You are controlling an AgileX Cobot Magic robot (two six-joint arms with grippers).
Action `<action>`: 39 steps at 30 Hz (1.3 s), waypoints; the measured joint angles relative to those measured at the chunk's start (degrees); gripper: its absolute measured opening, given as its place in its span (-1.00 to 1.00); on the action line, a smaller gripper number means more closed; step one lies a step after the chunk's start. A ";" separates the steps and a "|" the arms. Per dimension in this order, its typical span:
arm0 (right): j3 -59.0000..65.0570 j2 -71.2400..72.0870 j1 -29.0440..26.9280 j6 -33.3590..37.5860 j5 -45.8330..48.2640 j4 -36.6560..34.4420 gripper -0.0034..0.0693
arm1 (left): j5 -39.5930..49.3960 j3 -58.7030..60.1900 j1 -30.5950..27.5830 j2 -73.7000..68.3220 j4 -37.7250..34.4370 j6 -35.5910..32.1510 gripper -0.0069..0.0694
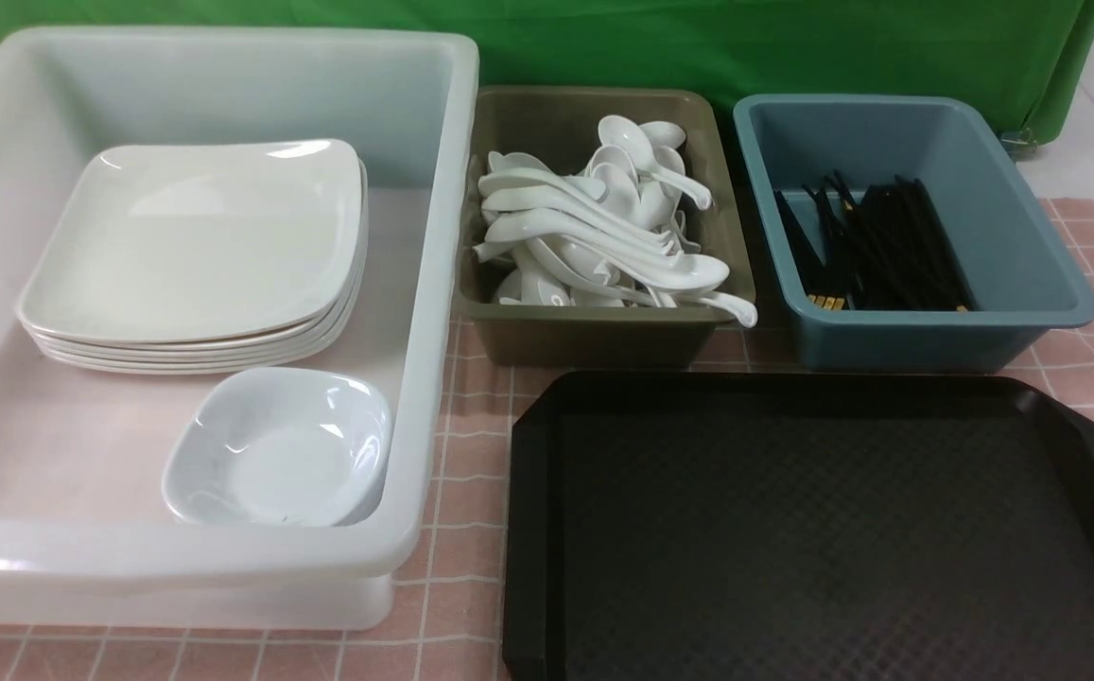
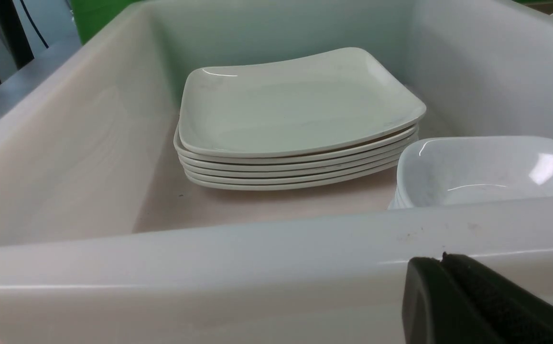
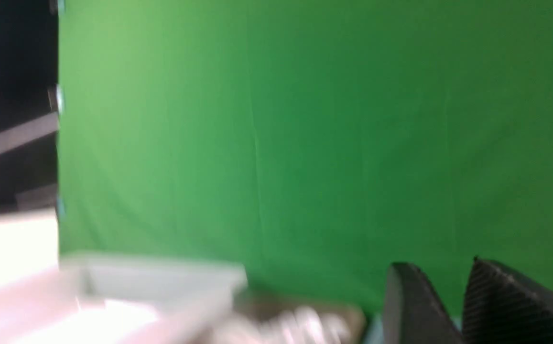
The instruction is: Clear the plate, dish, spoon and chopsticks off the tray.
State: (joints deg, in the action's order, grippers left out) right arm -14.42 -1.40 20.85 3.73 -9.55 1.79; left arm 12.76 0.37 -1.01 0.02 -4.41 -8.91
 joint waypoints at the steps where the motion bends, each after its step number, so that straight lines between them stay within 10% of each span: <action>1: 0.00 0.00 -1.34 2.20 4.79 0.00 -0.24 | 0.00 0.00 0.00 0.00 0.00 0.00 -0.81; 13: 13.19 0.53 -16.97 4.54 22.62 0.13 -0.24 | 0.03 0.00 0.00 0.00 0.00 0.00 -0.81; 39: 13.66 0.53 -17.22 3.87 20.06 0.12 -0.24 | 0.39 0.00 0.00 0.00 0.00 0.00 -0.81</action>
State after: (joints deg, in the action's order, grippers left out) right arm -0.75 -0.87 3.63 7.59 10.51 1.92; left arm 13.16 0.37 -1.01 0.02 -4.41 -8.91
